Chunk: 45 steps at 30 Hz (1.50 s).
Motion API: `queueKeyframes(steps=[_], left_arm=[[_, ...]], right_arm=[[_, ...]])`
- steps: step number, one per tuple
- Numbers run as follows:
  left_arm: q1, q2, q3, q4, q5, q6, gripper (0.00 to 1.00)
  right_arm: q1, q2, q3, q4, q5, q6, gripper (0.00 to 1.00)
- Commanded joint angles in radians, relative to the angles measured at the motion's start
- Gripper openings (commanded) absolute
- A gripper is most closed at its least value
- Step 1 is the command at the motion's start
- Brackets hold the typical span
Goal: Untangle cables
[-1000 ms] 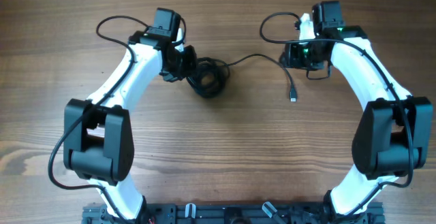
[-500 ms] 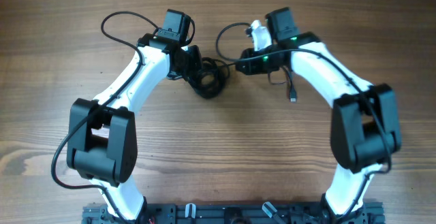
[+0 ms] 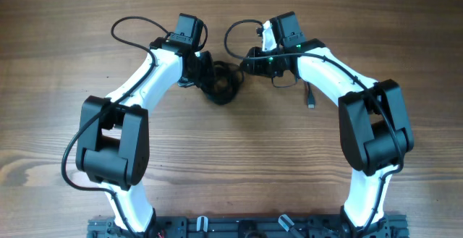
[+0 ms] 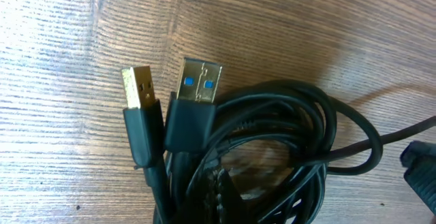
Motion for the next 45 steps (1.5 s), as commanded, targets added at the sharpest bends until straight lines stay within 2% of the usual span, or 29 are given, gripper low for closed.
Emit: queueKeyframes(steps=[1, 3, 7, 12, 24, 25, 31, 40, 42, 44, 45], left_arm=[[0.006, 0.008, -0.010, 0.003, 0.020, -0.010, 0.04], [0.007, 0.008, -0.010, 0.003, 0.024, -0.010, 0.04], [0.008, 0.008, -0.010, 0.005, 0.024, -0.002, 0.04], [0.008, 0.008, -0.010, 0.010, 0.024, 0.002, 0.05], [0.008, 0.008, -0.010, 0.011, 0.023, 0.002, 0.05], [0.008, 0.008, -0.010, 0.011, 0.024, 0.002, 0.06], [0.007, 0.008, -0.010, 0.011, 0.024, 0.002, 0.12], [0.007, 0.008, -0.010, 0.011, 0.023, 0.002, 0.10], [0.007, 0.008, -0.010, 0.011, 0.023, 0.003, 0.09], [0.007, 0.008, -0.010, 0.014, 0.027, 0.043, 0.08], [0.007, 0.008, -0.010, 0.018, 0.027, 0.063, 0.08]], right_arm=[[0.040, 0.019, -0.005, 0.002, -0.006, 0.032, 0.34], [0.057, 0.019, -0.005, -0.006, 0.013, -0.012, 0.38], [0.073, 0.019, -0.005, -0.023, 0.126, -0.006, 0.39], [0.073, 0.019, -0.005, -0.024, 0.177, -0.006, 0.38], [0.073, 0.019, -0.005, -0.044, 0.179, -0.007, 0.36], [0.073, 0.019, -0.005, -0.047, 0.179, -0.007, 0.34], [0.075, 0.019, -0.005, -0.060, 0.179, -0.007, 0.33], [0.099, 0.066, -0.005, -0.037, 0.179, -0.007, 0.32], [0.099, 0.077, -0.005, -0.035, 0.179, -0.008, 0.27], [0.099, 0.079, -0.005, -0.036, 0.179, -0.014, 0.17], [0.099, 0.078, -0.005, -0.036, 0.179, -0.016, 0.08]])
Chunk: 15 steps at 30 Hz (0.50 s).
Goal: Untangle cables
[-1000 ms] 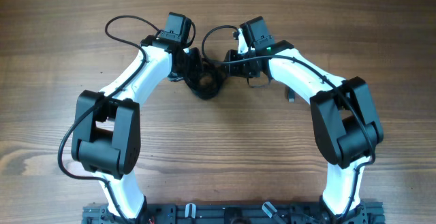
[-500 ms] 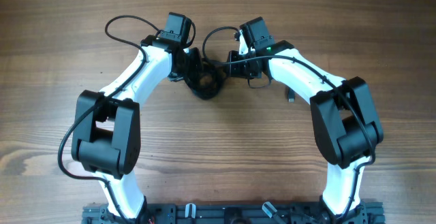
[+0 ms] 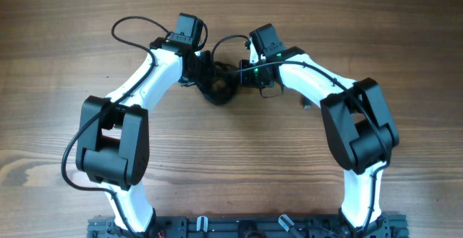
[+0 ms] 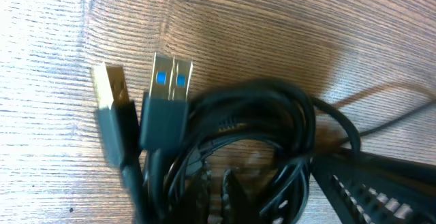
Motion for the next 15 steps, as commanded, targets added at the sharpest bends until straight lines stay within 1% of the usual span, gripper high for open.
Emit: queueKeyframes(steps=[1, 2, 3, 5, 7, 9, 11, 13, 14, 15], left_arm=[[0.007, 0.008, -0.010, 0.011, 0.012, 0.087, 0.08], [0.008, 0.008, -0.010, 0.011, 0.012, 0.118, 0.08], [0.008, 0.008, -0.010, 0.011, 0.012, 0.150, 0.04], [0.014, 0.005, -0.010, 0.006, 0.024, 0.187, 0.04], [0.025, -0.009, -0.010, 0.002, 0.089, 0.233, 0.04], [0.043, -0.037, -0.010, 0.002, 0.217, 0.317, 0.08], [0.055, -0.057, -0.010, 0.002, 0.285, 0.371, 0.12], [0.059, -0.062, -0.010, 0.002, 0.306, 0.430, 0.17], [0.058, -0.061, -0.010, -0.029, 0.306, 0.541, 0.22], [0.055, -0.061, -0.010, -0.041, 0.306, 0.575, 0.21]], right_arm=[[0.002, 0.021, -0.005, -0.002, 0.003, -0.019, 0.04], [0.002, 0.020, -0.005, -0.002, -0.015, -0.028, 0.04], [0.002, 0.018, -0.005, -0.002, -0.042, -0.032, 0.04], [-0.001, 0.012, -0.005, -0.003, -0.104, -0.038, 0.04], [-0.002, 0.002, -0.003, -0.002, -0.173, -0.083, 0.04], [-0.007, -0.015, -0.002, -0.002, -0.219, -0.126, 0.04], [-0.008, -0.033, -0.002, -0.002, -0.240, -0.142, 0.04], [-0.008, -0.046, -0.001, 0.007, -0.312, -0.192, 0.04], [-0.008, -0.048, -0.001, 0.021, -0.424, -0.241, 0.05], [-0.008, -0.048, -0.001, 0.022, -0.434, -0.241, 0.04]])
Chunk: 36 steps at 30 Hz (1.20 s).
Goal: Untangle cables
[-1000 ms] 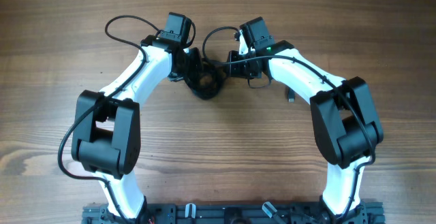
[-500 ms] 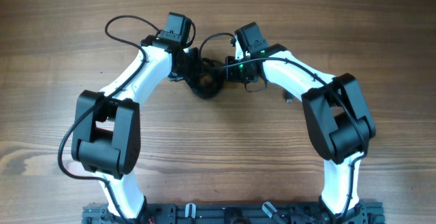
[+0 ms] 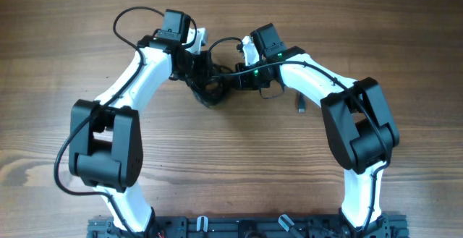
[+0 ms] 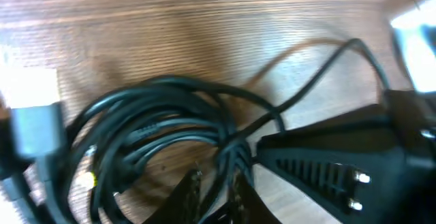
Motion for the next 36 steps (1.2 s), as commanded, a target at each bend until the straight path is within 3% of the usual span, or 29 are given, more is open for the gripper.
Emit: queueKeyframes(steps=[1, 8, 36], left_arm=[[-0.005, -0.032, -0.010, -0.044, 0.066, 0.224, 0.21], [-0.006, -0.029, -0.029, -0.051, 0.054, 0.325, 0.23], [-0.006, 0.044, -0.029, 0.018, 0.054, 0.333, 0.32]], right_arm=[[-0.003, -0.044, 0.000, 0.018, -0.199, -0.095, 0.04], [-0.003, -0.044, -0.001, 0.017, -0.248, -0.132, 0.04], [-0.002, -0.044, -0.001, -0.006, -0.259, -0.196, 0.04]])
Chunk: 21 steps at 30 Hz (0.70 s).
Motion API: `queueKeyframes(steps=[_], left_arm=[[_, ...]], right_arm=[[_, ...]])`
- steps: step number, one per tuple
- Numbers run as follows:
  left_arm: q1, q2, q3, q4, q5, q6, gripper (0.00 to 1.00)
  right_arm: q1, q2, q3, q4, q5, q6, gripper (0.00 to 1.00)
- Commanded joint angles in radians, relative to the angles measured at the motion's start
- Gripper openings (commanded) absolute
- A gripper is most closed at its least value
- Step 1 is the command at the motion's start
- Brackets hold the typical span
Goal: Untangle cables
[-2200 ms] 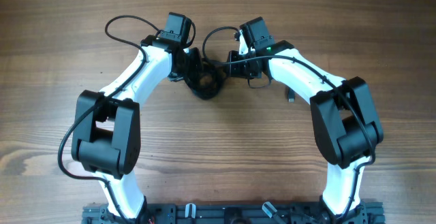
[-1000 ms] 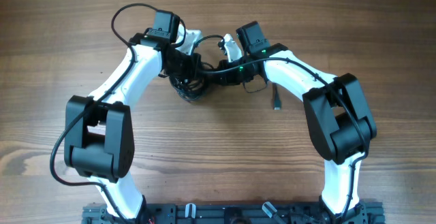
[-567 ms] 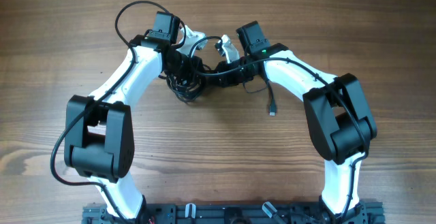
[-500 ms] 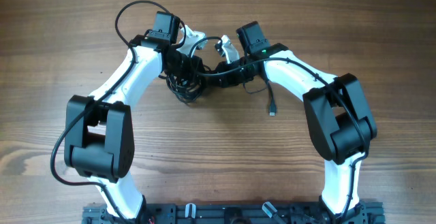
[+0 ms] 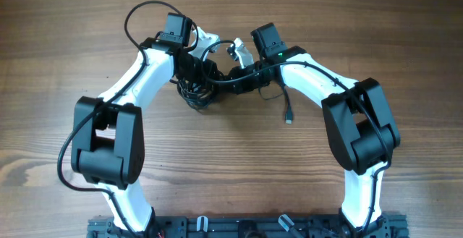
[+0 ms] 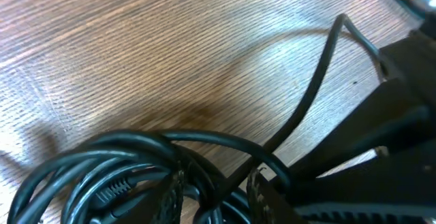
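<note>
A tangled bundle of black cables (image 5: pixel 194 92) lies on the wooden table at the back centre. My left gripper (image 5: pixel 195 70) stands over it, shut on strands of the coil (image 6: pixel 102 173). Its fingertips (image 6: pixel 174 186) show at the bottom edge of the left wrist view with cable between them (image 6: pixel 216 190). My right gripper (image 5: pixel 227 79) reaches in from the right. Its black fingers (image 6: pixel 361 149) lie close together on a strand at the bundle's right side. One thin cable (image 6: pixel 320 74) runs up from the coil toward it. A loose cable end with a small plug (image 5: pixel 288 119) trails to the right.
The table (image 5: pixel 231 166) is bare wood. The left arm's own black lead (image 5: pixel 137 14) loops at the back left. The arm bases and a black rail (image 5: pixel 246 227) sit at the front edge.
The left gripper has shifted slightly and the bundle now lies lower and further left. The loose plug end has slid left and forward. The right gripper has stayed nearly in place.
The left gripper first held the bundle with two USB plugs in view, while the right gripper stood apart to the right. The right gripper then reached the bundle. After that the left gripper and bundle had moved left, dragging the trailing plug leftward.
</note>
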Motion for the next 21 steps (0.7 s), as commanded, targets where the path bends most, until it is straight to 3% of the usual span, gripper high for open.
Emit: queueKeyframes(steps=[1, 15, 21], left_arm=[[-0.002, 0.018, -0.010, 0.003, 0.012, 0.024, 0.32], [-0.003, 0.026, -0.038, 0.026, 0.012, 0.037, 0.36], [-0.003, 0.026, -0.053, 0.047, 0.012, 0.050, 0.32]], right_arm=[[-0.001, -0.038, -0.001, 0.001, -0.041, -0.022, 0.04], [-0.001, -0.038, -0.001, 0.017, -0.131, 0.006, 0.04], [-0.001, -0.038, -0.001, 0.021, -0.130, 0.005, 0.04]])
